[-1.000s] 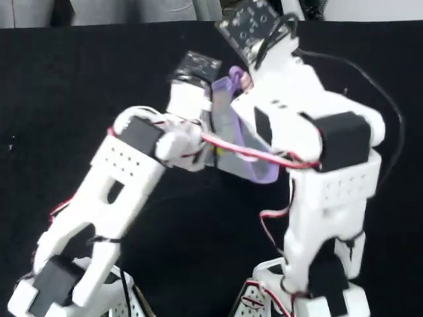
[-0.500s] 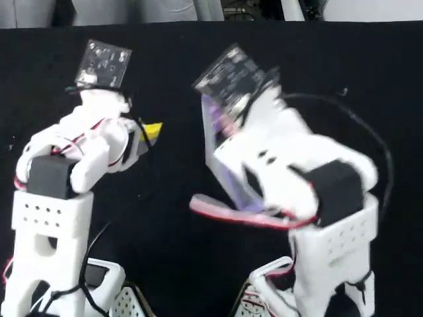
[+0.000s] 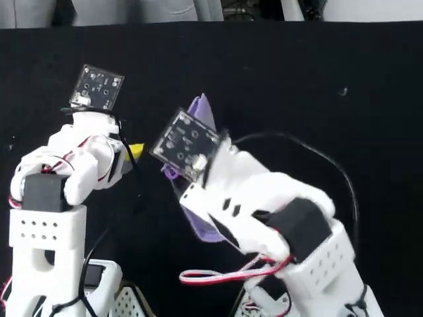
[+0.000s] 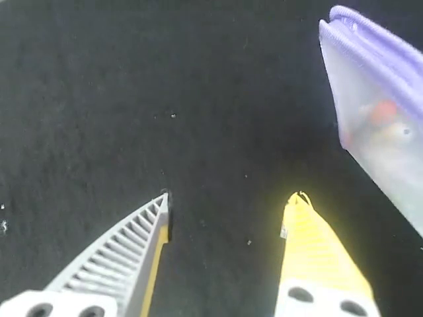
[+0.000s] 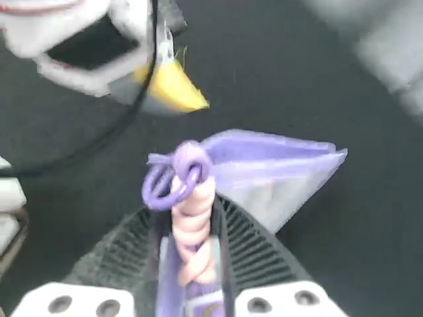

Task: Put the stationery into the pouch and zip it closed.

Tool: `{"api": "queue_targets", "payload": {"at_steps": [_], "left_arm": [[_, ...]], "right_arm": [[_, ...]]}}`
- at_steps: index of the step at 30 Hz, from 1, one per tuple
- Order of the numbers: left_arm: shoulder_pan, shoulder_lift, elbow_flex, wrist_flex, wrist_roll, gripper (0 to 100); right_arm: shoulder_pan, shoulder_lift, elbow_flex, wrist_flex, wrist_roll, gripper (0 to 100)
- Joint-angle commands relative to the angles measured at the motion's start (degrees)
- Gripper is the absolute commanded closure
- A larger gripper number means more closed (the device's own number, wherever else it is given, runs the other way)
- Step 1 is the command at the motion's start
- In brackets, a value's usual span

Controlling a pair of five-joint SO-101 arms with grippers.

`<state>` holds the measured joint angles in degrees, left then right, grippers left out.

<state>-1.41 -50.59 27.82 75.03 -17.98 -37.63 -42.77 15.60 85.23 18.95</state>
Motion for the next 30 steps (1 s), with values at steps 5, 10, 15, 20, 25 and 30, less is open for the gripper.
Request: {"api": "queue_targets", "payload": {"at_steps": [5, 10, 15, 20, 25, 30], "left_arm": [[-0.92, -3.52, 8.13, -8.97, -0.97, 72], [-0.48, -6.15, 12.88, -12.66, -0.97, 72], [0.57, -8.7, 15.34, -12.66, -1.05, 72], [3.74, -10.73, 18.77, -12.66, -2.55, 72], [10.68, -13.1, 23.69, -13.27, -10.46, 72], [14.55, -17.58, 30.9, -22.24, -12.22, 72]], "right_arm": [[2.29, -2.15, 20.88, -0.62, 10.37, 98.8], [9.23, -3.65, 27.21, -4.92, 11.34, 98.8], [19.52, -3.65, 27.74, -10.29, 12.48, 98.8], [24.62, -3.74, 27.3, -12.92, 11.96, 98.8], [24.44, -3.74, 27.21, -13.36, 11.96, 98.8], [24.88, -3.82, 25.27, -12.4, 11.96, 98.8]]}}
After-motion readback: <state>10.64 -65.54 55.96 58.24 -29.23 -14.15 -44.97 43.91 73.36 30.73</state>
